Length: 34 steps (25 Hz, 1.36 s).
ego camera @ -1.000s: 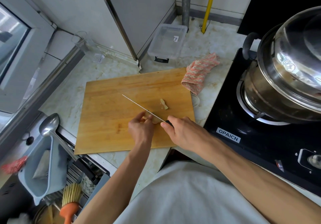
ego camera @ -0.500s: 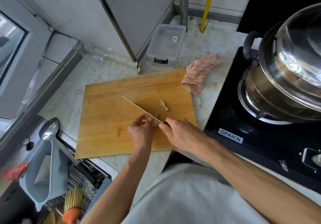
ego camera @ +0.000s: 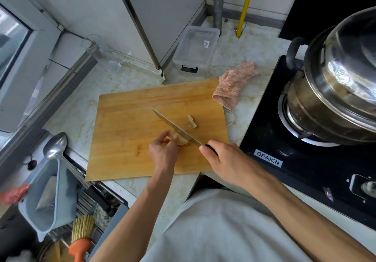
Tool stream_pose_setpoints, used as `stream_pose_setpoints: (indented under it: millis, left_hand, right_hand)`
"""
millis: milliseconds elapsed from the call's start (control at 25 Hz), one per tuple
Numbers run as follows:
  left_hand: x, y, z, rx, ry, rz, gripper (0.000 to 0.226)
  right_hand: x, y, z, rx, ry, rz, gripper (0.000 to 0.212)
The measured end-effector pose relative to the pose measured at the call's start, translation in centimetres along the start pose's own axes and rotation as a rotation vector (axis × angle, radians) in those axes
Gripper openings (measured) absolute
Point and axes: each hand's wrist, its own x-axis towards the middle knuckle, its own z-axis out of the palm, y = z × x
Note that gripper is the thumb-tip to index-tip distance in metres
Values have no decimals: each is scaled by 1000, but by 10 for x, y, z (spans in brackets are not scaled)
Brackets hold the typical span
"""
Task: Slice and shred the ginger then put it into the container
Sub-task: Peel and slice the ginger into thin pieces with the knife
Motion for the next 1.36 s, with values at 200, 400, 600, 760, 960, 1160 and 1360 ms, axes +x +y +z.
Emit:
stream_pose_setpoints:
  millis: [200,400,600,760,960,1160,1360]
  left_hand:
    - [-2,2,2,-9,-2,9,34]
    - [-6,5,2,-38,9,-15,23]
    - [-2,0,4,-12,21,-40,24]
    - [-7,9,5,38,32,-33,36]
    - [-12,14,4,34,42,-33,32]
    - [0,-3,7,12,60,-65,36]
    - [-14,17,7,54,84,-57,34]
  right_hand:
    - [-3,-5,5,-29,4,-2,44]
    - [-2,-11,13,-77,8,-19,44]
    - [2,-13,13,-115,-14,-31,42]
    - [8,-22,14,-159,-35,-48,36]
    - [17,-27,12,-124,-45,-42,34]
    - [3,-16,9,-123,-74,-6,37]
    - [20,-21,15,-133,-75,-39,33]
